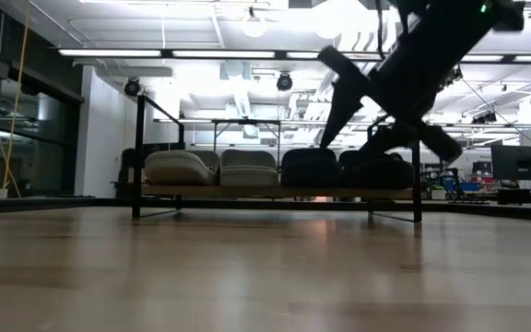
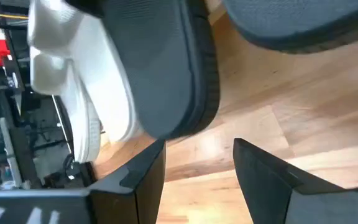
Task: Pick and place slides into the shelf
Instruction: Adjust the left black slide on the shelf
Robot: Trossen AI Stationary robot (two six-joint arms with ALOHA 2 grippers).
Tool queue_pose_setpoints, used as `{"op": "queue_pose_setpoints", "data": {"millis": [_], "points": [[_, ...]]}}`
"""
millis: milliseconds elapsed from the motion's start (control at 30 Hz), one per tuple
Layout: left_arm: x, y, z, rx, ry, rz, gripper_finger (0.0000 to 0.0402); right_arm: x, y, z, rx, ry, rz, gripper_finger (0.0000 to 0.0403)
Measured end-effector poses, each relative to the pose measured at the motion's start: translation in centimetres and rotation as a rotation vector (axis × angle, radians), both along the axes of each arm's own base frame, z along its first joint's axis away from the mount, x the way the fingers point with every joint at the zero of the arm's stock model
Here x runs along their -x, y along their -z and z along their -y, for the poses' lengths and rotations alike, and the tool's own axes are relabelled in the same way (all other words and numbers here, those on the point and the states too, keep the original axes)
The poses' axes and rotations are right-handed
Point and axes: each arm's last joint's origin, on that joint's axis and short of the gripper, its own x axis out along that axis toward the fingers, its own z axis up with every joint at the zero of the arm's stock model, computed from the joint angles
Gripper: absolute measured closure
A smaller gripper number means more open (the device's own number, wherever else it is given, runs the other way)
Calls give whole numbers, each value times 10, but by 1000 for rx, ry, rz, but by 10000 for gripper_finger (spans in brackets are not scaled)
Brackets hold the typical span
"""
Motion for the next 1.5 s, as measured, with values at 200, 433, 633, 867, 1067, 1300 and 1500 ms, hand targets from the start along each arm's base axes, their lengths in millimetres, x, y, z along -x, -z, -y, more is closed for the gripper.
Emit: {"op": "queue_pose_setpoints", "data": {"millis": [200, 433, 633, 867, 1067, 1300, 1500], "points": [[0, 1, 0, 5, 0, -9, 399, 0, -31, -35, 116, -167, -66, 224], [0, 3, 0, -6, -2, -22, 399, -3, -83, -79, 460, -859, -199, 224], [0, 3, -1, -6, -25, -23, 399, -7, -87, -56, 484, -1106, -368, 227], [0, 3, -1, 20, -27, -36, 399, -15, -84, -26, 566, -1218, -462, 305], [0, 3, -1, 20, -27, -36, 399, -30, -77, 5, 570, -1365, -458, 395], [0, 3, -1, 19, -28, -36, 399, -54, -47, 29, 504, -1442, -425, 399], [0, 3, -1, 19, -28, -35, 399, -58, -33, 29, 505, -1486, -472, 402]]}}
